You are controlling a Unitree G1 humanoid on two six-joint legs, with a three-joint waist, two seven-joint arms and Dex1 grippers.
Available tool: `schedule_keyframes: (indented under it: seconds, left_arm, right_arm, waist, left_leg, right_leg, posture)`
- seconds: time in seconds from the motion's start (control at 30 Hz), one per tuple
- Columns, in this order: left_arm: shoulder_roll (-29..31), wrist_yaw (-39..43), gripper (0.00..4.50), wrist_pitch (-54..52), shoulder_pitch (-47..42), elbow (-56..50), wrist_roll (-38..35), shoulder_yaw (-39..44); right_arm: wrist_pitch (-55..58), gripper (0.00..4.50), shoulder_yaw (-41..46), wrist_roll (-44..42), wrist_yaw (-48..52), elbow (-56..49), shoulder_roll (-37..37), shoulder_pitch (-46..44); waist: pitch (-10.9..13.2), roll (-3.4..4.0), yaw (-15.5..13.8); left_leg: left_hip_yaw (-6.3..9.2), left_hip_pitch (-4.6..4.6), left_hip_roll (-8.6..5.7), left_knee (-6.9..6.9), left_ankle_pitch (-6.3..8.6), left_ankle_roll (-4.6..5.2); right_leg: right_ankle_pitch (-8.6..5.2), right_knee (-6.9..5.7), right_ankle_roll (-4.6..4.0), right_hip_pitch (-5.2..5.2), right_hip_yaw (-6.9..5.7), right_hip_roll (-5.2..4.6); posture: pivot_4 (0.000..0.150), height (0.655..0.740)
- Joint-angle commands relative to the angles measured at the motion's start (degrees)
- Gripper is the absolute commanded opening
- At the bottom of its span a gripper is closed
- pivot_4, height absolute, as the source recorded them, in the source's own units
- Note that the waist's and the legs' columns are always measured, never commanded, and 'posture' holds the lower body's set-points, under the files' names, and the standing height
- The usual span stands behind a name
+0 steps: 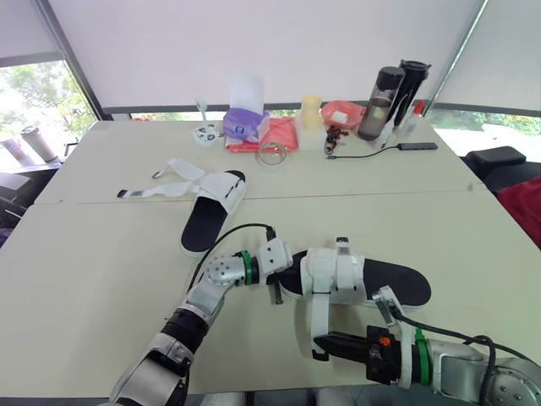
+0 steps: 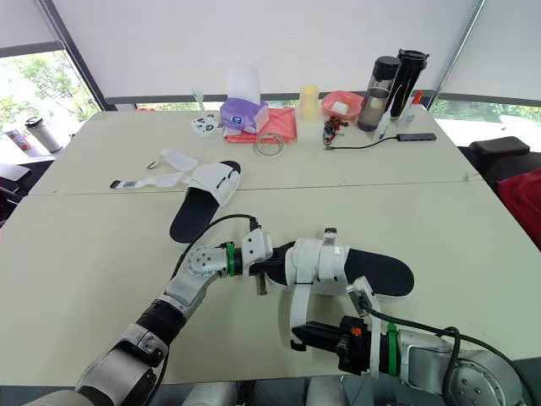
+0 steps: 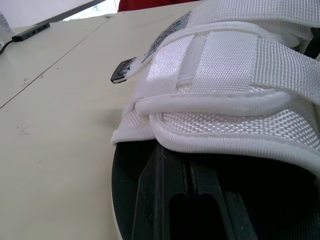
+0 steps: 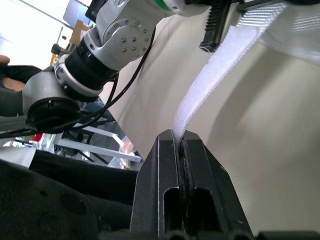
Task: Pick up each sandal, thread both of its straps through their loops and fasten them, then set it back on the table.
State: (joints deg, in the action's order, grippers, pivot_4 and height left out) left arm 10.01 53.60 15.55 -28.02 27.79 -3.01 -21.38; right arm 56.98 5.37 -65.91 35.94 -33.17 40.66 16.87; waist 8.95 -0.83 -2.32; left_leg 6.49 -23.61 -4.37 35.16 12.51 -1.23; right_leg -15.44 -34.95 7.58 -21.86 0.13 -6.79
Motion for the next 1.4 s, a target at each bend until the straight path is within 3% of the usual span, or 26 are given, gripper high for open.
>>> schedule_keyframes:
  seconds: [0.03, 0.2, 0.4, 0.63, 0.73, 0.8, 0.93, 1.27, 1.4]
  left_arm:
    - [1.04, -0.13, 0.00, -2.38, 1.51, 4.19, 3.06, -1.29]
    - [0.85, -0.11, 0.00, -2.14, 1.02, 4.96, 3.14, -1.31]
    - [0.34, -0.25, 0.00, -1.75, 0.42, 5.86, 3.19, -1.40]
    - [0.46, -0.69, 0.00, -1.65, 0.71, 5.81, 3.27, -1.11]
    - [0.49, -1.10, 0.00, -1.67, 0.88, 5.73, 3.24, -1.08]
    - [0.52, -1.19, 0.00, -1.65, 0.92, 5.71, 3.22, -1.15]
    - [0.58, -1.29, 0.00, -1.51, 0.93, 5.82, 3.26, -1.14]
    - [0.61, -1.16, 0.00, -1.13, 0.54, 6.38, 3.29, -1.36]
    - [0.40, -0.98, 0.00, -0.85, 0.23, 6.99, 3.32, -1.49]
  right_arm:
    - [-0.24, 0.05, 0.07, -1.03, 1.81, -3.72, 1.13, 0.80]
    - [-1.24, 0.05, 5.57, -12.50, -3.39, -2.19, -0.20, -6.32]
    - [-3.22, 0.05, 6.22, -26.31, -16.95, 5.83, -4.07, -17.88]
    - [-4.26, 0.05, 5.91, -32.06, -31.49, 15.29, -7.66, -23.66]
    - [-4.93, 0.92, 7.05, -32.59, -33.86, 16.10, -8.67, -24.04]
    - [-4.81, 1.88, 7.08, -32.59, -34.62, 15.85, -8.49, -24.09]
    - [-5.20, 3.81, 7.19, -28.37, -34.50, 14.59, -7.07, -24.85]
    - [-11.95, 3.81, 3.50, -0.07, -14.08, 1.70, 5.00, -26.79]
    - [-14.39, 3.81, 0.26, 6.93, -7.27, 0.33, 6.66, -26.99]
  waist:
    - [0.01, -0.01, -0.02]
    - [0.04, -0.02, 0.04]
    - [0.06, -0.01, -0.07]
    - [0.09, 0.13, 0.10]
    - [0.09, 0.15, 0.13]
    - [0.07, 0.19, 0.15]
    - [0.06, 0.20, 0.14]
    - [0.06, 0.26, 0.12]
    - [0.06, 0.24, 0.12]
  left_leg:
    - [0.00, 0.00, 0.00, 0.00, 0.00, 0.00]
    - [0.00, -0.03, 0.00, 0.01, 0.00, 0.00]
    - [0.00, -0.45, 0.06, 0.05, -0.01, 0.01]
    - [-0.02, -0.74, 0.01, 0.21, -0.17, 0.25]
    - [0.00, -0.70, 0.04, 0.22, -0.18, 0.27]
    - [0.00, -0.69, 0.03, 0.22, -0.18, 0.28]
    - [0.00, -0.62, 0.03, 0.22, -0.19, 0.29]
    - [-0.04, -0.57, 0.04, 0.22, -0.19, 0.29]
    - [-0.04, -0.57, 0.06, 0.22, -0.18, 0.28]
  right_leg:
    - [0.00, 0.00, 0.00, -0.01, 0.00, 0.00]
    - [-0.01, 0.00, 0.01, 0.00, -0.01, 0.00]
    - [0.09, 0.01, -0.16, -0.40, -0.20, -0.15]
    - [0.19, -0.12, -0.22, -0.57, -0.29, -0.01]
    - [0.21, -0.17, -0.27, -0.56, -0.29, 0.02]
    - [0.21, -0.21, -0.26, -0.56, -0.28, 0.04]
    - [0.22, -0.21, -0.25, -0.51, -0.29, 0.09]
    - [0.21, -0.21, -0.23, -0.47, -0.31, 0.14]
    - [0.20, -0.21, -0.21, -0.46, -0.33, 0.15]
  posture:
    - [0.150, 0.7400]
    - [0.150, 0.7400]
    - [0.150, 0.7400]
    - [0.150, 0.7400]
    - [0.150, 0.7400]
    - [0.150, 0.7400]
    - [0.150, 0.7400]
    - [0.150, 0.7400]
    - [0.150, 0.7400]
